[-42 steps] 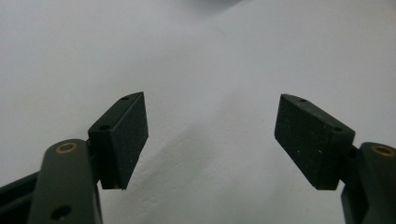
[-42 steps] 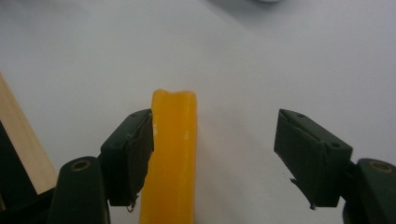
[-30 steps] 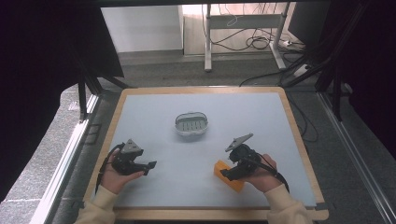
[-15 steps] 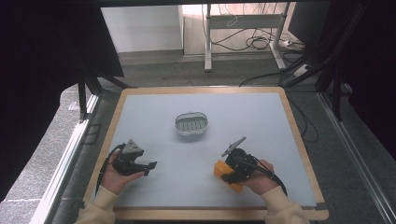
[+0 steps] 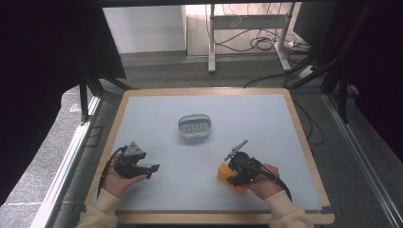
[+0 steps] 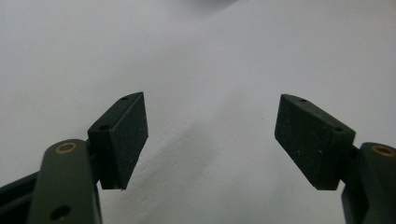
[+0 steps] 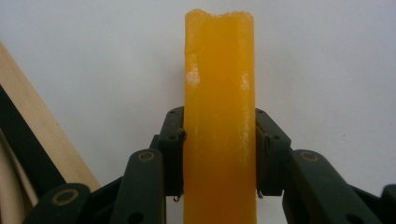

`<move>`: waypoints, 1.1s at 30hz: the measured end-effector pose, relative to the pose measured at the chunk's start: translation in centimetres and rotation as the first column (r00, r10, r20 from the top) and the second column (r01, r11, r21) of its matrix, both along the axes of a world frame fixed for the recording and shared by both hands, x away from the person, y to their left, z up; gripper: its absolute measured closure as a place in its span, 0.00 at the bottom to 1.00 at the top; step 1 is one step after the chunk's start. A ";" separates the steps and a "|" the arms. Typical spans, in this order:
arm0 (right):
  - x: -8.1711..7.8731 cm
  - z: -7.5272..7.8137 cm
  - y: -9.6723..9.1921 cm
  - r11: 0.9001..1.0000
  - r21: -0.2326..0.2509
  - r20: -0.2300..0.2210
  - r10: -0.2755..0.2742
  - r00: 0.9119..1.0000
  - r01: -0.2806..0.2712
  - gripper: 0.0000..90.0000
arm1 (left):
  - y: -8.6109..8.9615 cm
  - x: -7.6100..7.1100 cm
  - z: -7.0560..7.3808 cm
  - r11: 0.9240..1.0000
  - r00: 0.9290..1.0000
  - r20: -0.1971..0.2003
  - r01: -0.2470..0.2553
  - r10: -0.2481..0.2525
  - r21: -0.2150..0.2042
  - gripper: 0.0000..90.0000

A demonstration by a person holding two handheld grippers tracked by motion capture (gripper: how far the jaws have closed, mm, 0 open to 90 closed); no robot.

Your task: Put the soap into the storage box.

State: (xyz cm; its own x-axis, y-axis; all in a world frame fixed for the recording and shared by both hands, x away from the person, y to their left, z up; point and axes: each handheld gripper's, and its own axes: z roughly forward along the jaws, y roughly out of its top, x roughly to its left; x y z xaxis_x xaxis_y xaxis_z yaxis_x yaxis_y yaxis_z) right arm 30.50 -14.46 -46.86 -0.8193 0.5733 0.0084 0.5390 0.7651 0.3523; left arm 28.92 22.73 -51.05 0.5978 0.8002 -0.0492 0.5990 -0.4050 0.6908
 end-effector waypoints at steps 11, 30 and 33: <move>0.0 1.1 -0.8 0.999 0.032 0.046 -0.005 0.999 0.003 0.69 | 0.1 0.0 0.1 1.000 1.000 -0.003 -0.002 0.002 -0.021 0.28; 1.2 2.7 -1.3 0.994 0.108 0.075 0.023 0.997 -0.031 0.69 | -0.2 0.1 -0.1 0.999 1.000 -0.015 0.017 -0.017 -0.030 0.28; 1.8 2.7 -1.3 0.992 0.117 0.068 0.030 0.997 -0.037 0.69 | -0.3 0.0 -0.2 0.999 1.000 -0.017 0.025 -0.025 -0.026 0.28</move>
State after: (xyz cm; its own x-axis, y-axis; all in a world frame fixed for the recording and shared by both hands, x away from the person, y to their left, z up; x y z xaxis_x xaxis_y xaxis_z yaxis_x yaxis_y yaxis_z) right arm 32.26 -15.80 -44.16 -0.8390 0.5437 0.0200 0.4865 0.7333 0.4749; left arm 28.94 22.42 -51.21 0.6163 0.7834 -0.0804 0.6012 -0.4021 0.6906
